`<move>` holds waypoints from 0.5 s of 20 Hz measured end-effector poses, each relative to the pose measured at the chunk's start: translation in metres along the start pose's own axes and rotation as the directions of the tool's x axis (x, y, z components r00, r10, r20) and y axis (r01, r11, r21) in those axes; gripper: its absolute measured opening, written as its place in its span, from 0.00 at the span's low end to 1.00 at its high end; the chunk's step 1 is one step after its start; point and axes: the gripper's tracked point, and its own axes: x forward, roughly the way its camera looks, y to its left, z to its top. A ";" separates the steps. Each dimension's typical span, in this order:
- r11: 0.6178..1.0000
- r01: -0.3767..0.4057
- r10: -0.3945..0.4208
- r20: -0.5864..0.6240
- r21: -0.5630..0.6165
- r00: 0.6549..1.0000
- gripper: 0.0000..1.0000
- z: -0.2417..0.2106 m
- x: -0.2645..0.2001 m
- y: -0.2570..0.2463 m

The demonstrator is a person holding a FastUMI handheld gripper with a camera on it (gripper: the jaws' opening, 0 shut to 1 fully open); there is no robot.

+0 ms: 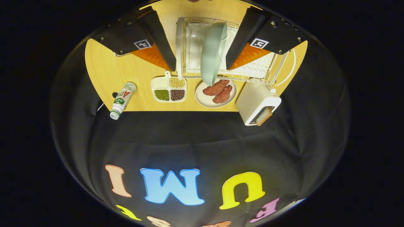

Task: Take the plate from the dish rack, then take the spoon from the basket and place it into the plate.

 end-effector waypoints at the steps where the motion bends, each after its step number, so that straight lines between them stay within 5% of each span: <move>1: 1.000 0.010 -0.010 -0.015 0.000 1.000 0.97 -0.001 0.006 0.002; 9: 0.990 0.143 -0.138 -0.151 0.017 0.979 0.97 -0.024 0.037 -0.002; 10: 0.989 0.147 -0.141 -0.160 0.027 0.977 0.90 -0.027 0.043 -0.001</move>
